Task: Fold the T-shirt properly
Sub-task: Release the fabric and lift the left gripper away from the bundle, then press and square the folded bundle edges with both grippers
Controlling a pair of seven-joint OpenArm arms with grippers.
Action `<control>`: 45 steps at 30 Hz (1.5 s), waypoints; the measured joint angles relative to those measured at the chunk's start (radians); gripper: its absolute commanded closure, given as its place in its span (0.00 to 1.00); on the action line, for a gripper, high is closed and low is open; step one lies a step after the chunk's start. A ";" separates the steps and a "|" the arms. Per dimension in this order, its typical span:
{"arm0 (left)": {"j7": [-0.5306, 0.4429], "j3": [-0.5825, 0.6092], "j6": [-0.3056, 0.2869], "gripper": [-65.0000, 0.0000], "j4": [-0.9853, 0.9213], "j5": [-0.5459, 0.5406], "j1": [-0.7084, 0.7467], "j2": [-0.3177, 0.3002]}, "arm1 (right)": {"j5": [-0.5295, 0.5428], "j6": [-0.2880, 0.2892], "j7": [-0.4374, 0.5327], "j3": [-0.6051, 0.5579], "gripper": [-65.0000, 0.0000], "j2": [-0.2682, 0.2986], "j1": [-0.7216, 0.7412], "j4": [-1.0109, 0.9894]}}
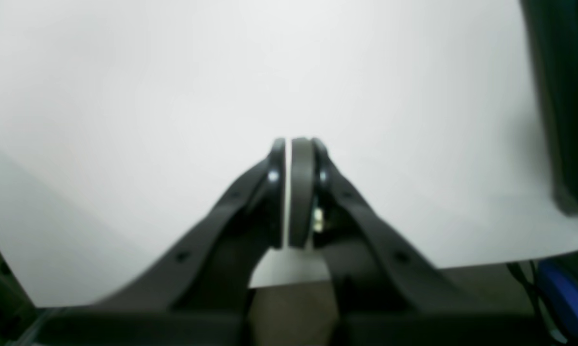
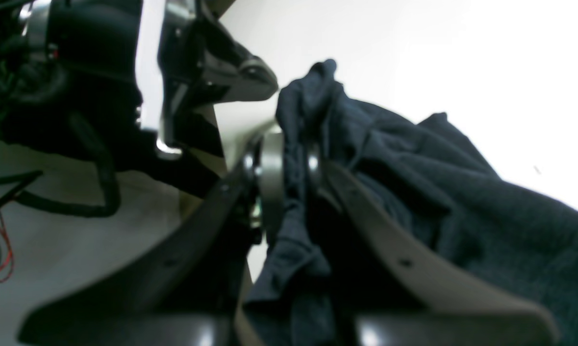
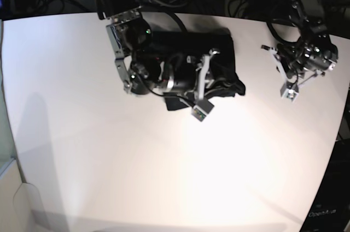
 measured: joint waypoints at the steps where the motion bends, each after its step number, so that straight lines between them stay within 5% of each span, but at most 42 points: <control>1: -0.001 -0.005 0.000 0.98 0.000 -0.003 0.009 0.000 | 0.000 0.000 -0.002 0.000 0.91 0.000 0.005 -0.001; 5: 0.001 -0.006 0.000 0.98 0.000 -0.002 0.042 0.001 | 0.005 0.000 0.005 0.000 0.87 0.000 0.015 -0.001; 12: 0.000 -0.006 0.000 0.98 0.000 -0.002 0.039 0.002 | 0.005 0.000 0.005 -0.043 0.33 0.000 0.029 -0.058; 14: 0.000 -0.006 0.000 0.98 0.000 -0.003 0.039 0.002 | 0.006 0.000 0.004 -0.068 0.27 0.000 0.029 -0.058; 21: -0.003 0.001 0.000 0.98 0.005 -0.010 0.065 0.005 | 0.007 0.000 -0.007 -0.086 0.39 0.002 0.105 -0.056; 28: 0.002 0.029 0.001 0.98 0.136 -0.005 0.118 0.004 | 0.004 0.000 -0.008 -0.085 0.90 0.103 0.179 -0.053; 30: 0.006 0.083 0.000 0.98 0.161 -0.010 0.138 0.008 | 0.008 0.000 -0.007 -0.087 0.97 0.142 0.201 -0.054; 37: 0.008 0.221 0.000 0.98 0.167 -0.008 0.166 0.060 | 0.009 0.000 -0.002 -0.013 0.98 0.297 0.206 -0.058; 45: 0.007 0.267 0.000 0.98 0.146 0.004 0.158 0.083 | 0.009 0.000 0.070 0.043 0.98 0.395 0.132 -0.106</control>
